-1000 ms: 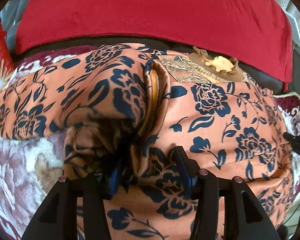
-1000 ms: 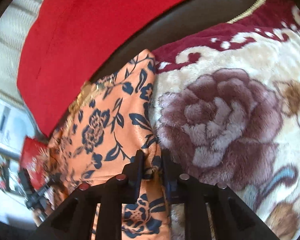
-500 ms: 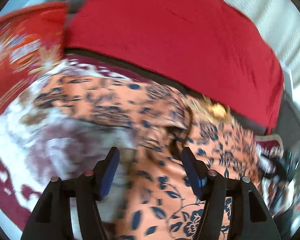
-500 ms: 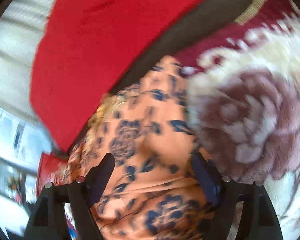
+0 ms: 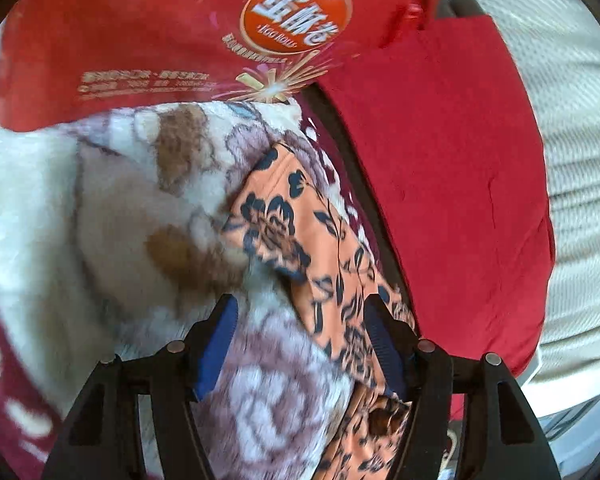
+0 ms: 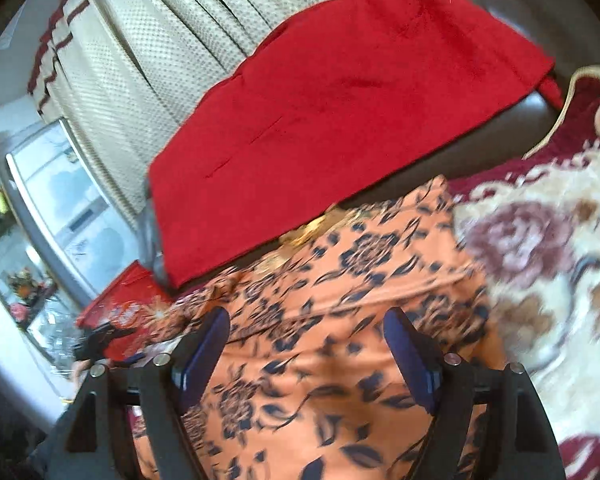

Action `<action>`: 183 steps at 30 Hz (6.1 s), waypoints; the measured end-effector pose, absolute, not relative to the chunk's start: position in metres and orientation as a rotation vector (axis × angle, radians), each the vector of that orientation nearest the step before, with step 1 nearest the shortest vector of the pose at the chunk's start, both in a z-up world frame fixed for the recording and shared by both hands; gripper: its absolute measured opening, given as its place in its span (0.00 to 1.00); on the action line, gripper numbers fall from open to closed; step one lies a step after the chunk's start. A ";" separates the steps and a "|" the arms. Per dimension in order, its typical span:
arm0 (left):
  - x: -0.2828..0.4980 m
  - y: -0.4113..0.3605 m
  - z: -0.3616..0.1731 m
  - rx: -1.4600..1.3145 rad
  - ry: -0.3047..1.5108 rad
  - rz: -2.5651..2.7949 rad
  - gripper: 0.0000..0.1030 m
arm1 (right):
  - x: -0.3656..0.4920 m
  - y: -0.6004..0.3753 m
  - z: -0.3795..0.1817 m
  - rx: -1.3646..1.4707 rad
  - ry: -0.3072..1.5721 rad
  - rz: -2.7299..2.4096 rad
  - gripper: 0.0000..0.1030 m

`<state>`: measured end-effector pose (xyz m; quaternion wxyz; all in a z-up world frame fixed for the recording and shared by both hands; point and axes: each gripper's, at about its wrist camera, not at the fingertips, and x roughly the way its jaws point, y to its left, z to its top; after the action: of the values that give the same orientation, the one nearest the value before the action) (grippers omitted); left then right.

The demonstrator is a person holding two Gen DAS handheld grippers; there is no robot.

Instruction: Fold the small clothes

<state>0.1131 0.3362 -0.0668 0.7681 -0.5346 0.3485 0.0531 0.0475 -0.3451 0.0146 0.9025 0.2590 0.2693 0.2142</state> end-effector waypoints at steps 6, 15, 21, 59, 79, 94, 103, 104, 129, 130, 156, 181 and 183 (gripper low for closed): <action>0.137 0.347 -0.076 -1.166 0.763 0.196 0.62 | 0.049 -0.336 0.005 0.531 0.534 0.472 0.79; 0.163 0.338 -0.006 -0.781 0.779 0.393 0.04 | 0.053 -0.339 -0.008 0.562 0.567 0.472 0.79; 0.152 0.305 0.142 -0.517 0.550 0.421 0.04 | 0.045 -0.349 -0.002 0.584 0.542 0.489 0.79; 0.200 -0.133 0.070 -0.055 1.002 -0.368 0.48 | 0.048 -0.428 -0.028 0.878 0.534 0.309 0.87; 0.114 0.167 -0.013 -0.595 0.835 -0.077 0.66 | 0.164 -0.373 -0.019 0.796 0.866 0.363 0.80; 0.112 0.202 -0.021 -0.724 0.815 -0.121 0.68 | 0.191 -0.315 0.024 0.194 0.920 0.111 0.10; 0.114 0.197 -0.016 -0.709 0.806 -0.136 0.68 | 0.188 -0.341 -0.025 0.320 0.995 0.118 0.19; 0.115 0.197 -0.016 -0.707 0.809 -0.136 0.68 | 0.186 -0.343 -0.021 0.325 0.985 0.123 0.30; 0.103 0.178 -0.010 -0.576 0.767 -0.080 0.70 | -0.008 -0.388 -0.016 0.557 0.708 0.135 0.74; 0.103 0.175 -0.010 -0.561 0.767 -0.082 0.70 | -0.012 -0.389 -0.017 0.556 0.705 0.134 0.74; 0.097 0.158 -0.006 -0.446 0.759 -0.089 0.70 | 0.020 -0.365 0.059 0.489 0.596 0.221 0.80; 0.099 0.127 -0.004 -0.327 0.744 -0.156 0.76 | 0.075 -0.351 0.032 0.539 0.815 0.340 0.83; 0.106 0.123 -0.010 -0.316 0.783 -0.146 0.76 | 0.110 -0.366 0.006 0.571 0.921 0.177 0.83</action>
<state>0.1056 0.1229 -0.0102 0.9095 -0.1533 0.3798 -0.0707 0.1096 -0.3662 0.0058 0.8530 0.2715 0.4378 0.0841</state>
